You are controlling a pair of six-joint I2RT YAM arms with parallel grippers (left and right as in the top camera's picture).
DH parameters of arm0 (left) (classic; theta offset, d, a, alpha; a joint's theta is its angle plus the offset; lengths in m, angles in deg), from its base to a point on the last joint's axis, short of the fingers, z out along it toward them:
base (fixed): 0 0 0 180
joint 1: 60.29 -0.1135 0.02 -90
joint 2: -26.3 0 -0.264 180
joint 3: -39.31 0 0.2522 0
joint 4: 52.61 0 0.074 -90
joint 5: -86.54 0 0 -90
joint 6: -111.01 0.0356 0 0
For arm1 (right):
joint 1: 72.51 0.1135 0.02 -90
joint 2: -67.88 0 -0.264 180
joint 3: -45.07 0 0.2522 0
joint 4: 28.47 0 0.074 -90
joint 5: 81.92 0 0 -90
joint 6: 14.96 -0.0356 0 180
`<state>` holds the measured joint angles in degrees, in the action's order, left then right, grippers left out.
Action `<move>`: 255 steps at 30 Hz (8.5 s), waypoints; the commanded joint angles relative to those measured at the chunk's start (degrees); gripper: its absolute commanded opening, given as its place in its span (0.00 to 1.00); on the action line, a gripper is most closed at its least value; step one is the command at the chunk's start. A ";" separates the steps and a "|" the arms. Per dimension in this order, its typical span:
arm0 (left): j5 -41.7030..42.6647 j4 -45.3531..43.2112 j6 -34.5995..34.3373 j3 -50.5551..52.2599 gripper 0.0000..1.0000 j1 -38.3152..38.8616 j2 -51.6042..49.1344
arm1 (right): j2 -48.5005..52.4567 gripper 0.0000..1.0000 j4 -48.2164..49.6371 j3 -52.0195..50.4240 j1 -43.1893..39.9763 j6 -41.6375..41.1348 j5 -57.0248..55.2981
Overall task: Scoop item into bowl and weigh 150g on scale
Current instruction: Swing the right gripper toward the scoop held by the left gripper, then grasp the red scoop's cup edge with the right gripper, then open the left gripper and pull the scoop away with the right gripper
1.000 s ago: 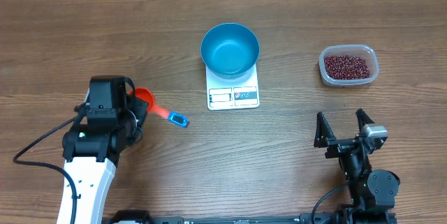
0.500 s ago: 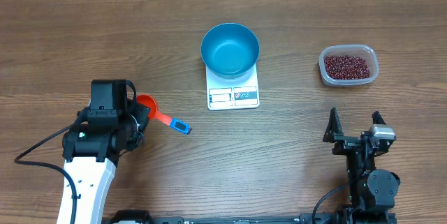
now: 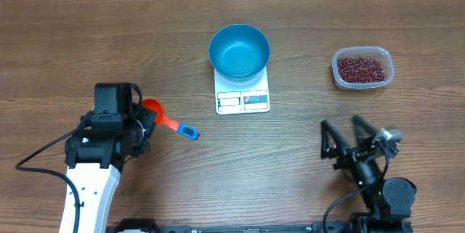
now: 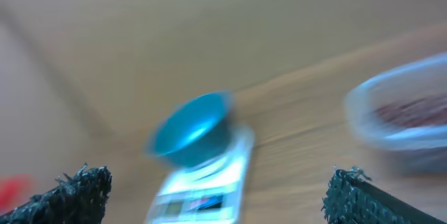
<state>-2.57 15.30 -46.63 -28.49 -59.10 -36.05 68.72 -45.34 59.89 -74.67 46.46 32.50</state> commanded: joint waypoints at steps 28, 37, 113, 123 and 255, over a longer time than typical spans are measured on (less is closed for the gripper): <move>9.68 0.04 -0.98 -1.29 0.04 1.40 -6.82 | 10.71 1.00 -7.89 13.51 0.22 -11.45 8.66; 9.46 0.00 -1.36 -1.29 0.04 5.03 -8.90 | 34.77 1.00 -21.09 29.55 0.24 -7.41 15.65; 9.03 -0.20 -21.31 -1.18 0.04 20.65 -9.66 | 69.05 0.35 15.91 32.54 52.13 -34.45 -11.34; 10.16 -0.35 -21.33 -1.18 0.04 21.49 -9.66 | 69.05 0.29 15.91 32.54 52.13 -34.45 -11.37; 1.68 1.77 55.01 -11.80 1.00 16.76 -9.64 | 51.82 0.04 -14.14 32.54 46.10 -19.34 -17.35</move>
<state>-1.13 16.72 -0.62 -38.90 -42.05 -45.40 121.44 -59.83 90.99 -28.29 26.70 15.98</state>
